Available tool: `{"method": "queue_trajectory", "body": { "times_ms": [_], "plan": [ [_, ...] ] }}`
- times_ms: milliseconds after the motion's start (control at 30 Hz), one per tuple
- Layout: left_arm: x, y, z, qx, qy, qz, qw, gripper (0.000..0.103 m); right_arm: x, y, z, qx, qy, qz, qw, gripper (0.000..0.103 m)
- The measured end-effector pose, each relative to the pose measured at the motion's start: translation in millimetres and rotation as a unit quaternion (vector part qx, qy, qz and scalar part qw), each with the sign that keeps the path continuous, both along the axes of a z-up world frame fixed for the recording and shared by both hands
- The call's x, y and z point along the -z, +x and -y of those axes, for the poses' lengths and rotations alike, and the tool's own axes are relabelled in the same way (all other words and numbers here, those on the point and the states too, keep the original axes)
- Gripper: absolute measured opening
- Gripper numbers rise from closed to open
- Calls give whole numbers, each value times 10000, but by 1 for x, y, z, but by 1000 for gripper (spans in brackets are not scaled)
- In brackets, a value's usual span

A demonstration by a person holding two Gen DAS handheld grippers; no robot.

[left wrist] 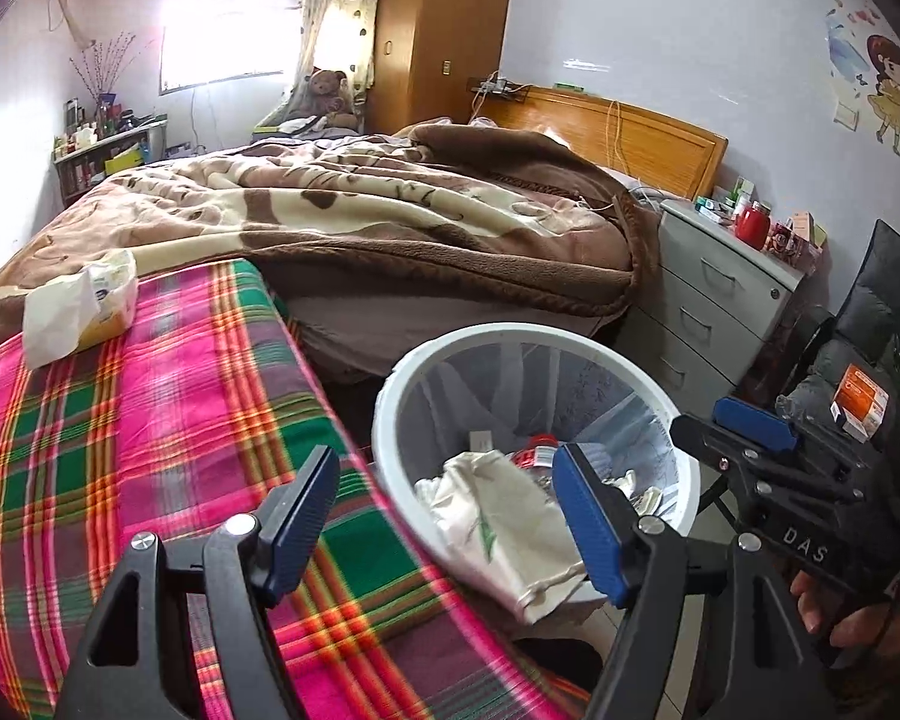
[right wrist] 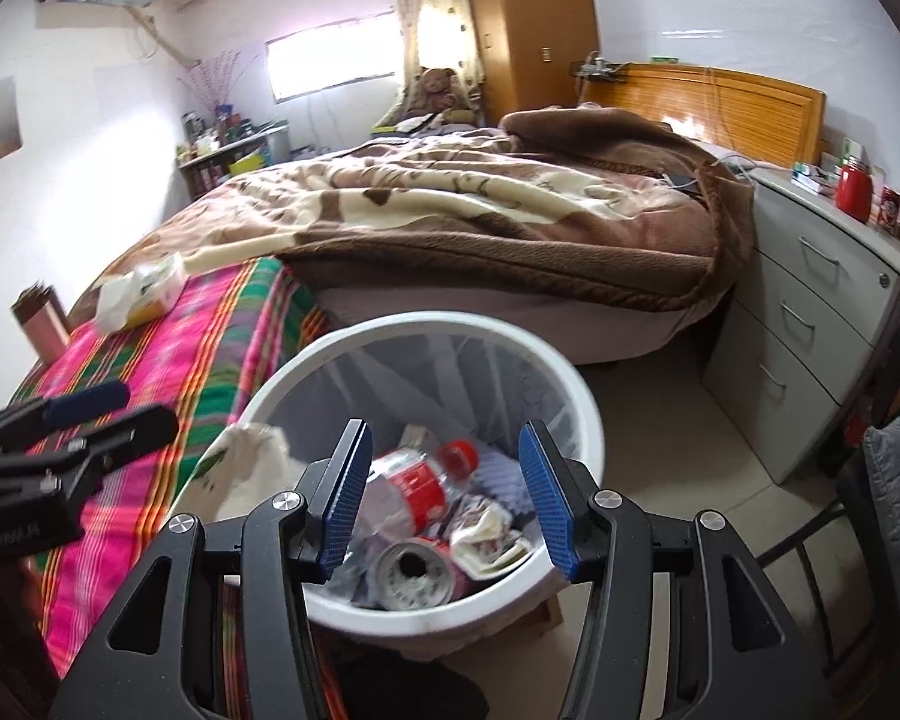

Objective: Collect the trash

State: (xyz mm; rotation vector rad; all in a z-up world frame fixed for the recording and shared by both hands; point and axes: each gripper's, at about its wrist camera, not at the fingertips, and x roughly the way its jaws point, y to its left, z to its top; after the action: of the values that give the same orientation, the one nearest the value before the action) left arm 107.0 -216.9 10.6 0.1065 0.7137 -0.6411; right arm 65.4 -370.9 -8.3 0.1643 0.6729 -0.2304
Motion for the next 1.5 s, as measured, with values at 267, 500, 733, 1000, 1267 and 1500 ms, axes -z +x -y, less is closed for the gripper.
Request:
{"method": "queue_trajectory", "body": {
  "times_ms": [267,500,733,1000,1267,1500],
  "plan": [
    [11,-13,-14,105,-3,-136,9999,75,1,-9,-8,-31,43,25,10000,53],
    [35,-15,9,569,-194,-672,9959,75,-3,-24,0,294,13,158,9994,53],
    [42,-20,39,905,-255,-757,9927,75,-6,-37,22,725,21,242,9971,53],
    [31,-27,63,1193,-351,-670,9900,75,-5,-44,31,980,84,264,9948,53],
    [13,-44,46,835,-188,-347,9957,78,-8,-49,22,862,106,360,9956,53],
    [1,-57,21,499,-192,-88,9985,80,-12,-55,0,634,72,467,9969,53]
  ]
}}
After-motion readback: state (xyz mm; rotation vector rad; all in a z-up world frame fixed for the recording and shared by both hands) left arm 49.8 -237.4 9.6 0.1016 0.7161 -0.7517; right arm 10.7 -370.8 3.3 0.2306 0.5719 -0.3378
